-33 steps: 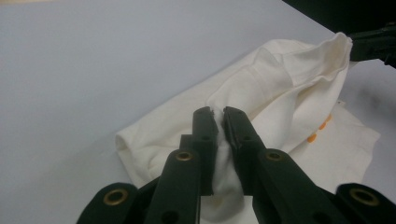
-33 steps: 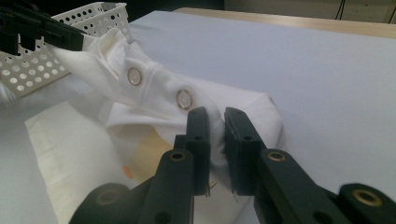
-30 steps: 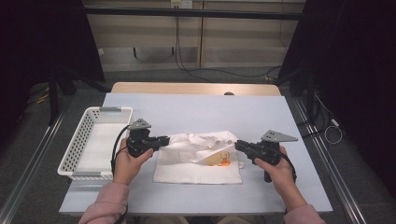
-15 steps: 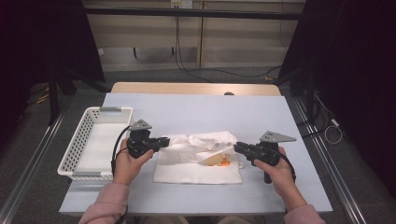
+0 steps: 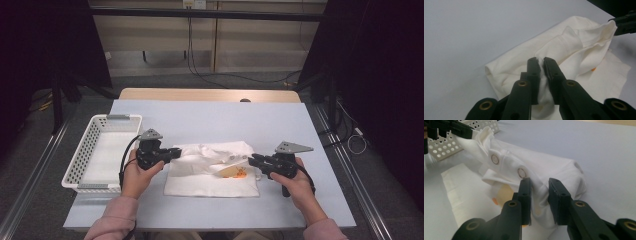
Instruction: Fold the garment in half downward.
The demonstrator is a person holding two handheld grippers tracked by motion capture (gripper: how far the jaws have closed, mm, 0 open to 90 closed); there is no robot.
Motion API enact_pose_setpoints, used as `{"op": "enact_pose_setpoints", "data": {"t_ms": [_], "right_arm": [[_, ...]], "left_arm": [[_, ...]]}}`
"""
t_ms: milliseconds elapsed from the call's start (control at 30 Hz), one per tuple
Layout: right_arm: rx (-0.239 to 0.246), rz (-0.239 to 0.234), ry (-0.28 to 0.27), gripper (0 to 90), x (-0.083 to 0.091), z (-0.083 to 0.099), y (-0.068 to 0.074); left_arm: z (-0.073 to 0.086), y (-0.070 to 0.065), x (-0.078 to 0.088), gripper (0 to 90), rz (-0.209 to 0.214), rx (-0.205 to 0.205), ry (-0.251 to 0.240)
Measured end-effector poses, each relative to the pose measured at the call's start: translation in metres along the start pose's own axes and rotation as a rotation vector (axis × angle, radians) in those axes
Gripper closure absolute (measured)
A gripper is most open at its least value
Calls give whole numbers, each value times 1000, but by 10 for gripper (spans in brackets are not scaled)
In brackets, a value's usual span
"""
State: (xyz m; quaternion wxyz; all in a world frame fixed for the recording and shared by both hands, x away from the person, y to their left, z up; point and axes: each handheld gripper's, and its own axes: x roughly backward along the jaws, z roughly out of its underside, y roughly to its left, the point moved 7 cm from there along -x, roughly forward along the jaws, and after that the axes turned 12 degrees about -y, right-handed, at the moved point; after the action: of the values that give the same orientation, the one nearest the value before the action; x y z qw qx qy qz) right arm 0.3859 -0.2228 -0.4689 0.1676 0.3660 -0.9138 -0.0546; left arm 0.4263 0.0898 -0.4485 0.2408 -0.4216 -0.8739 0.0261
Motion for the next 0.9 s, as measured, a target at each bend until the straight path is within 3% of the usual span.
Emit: {"op": "enact_pose_setpoints", "data": {"t_ms": [167,233,333,567,600,667,733,900], "right_arm": [[-2,-12,7,783,2,0,1],[-13,-13,-3,790,3,-2,2],[11,-18,-4,797,4,-3,3],[3,-23,-9,802,8,-4,5],[5,-24,-10,804,9,-4,5],[11,-23,-12,806,10,-5,6],[13,-24,-25,809,11,-8,8],[15,-23,-28,809,13,-10,10]], "left_arm": [[1,-1,0,835,-6,16,-4],[0,-1,1,835,0,3,-2],[0,0,1,834,0,0,-3],[1,-3,3,833,6,26,-10],[1,-2,5,833,10,5,-4],[1,-4,6,833,12,23,-8],[-1,-3,9,834,6,6,-18],[0,-3,10,834,8,9,-19]]}}
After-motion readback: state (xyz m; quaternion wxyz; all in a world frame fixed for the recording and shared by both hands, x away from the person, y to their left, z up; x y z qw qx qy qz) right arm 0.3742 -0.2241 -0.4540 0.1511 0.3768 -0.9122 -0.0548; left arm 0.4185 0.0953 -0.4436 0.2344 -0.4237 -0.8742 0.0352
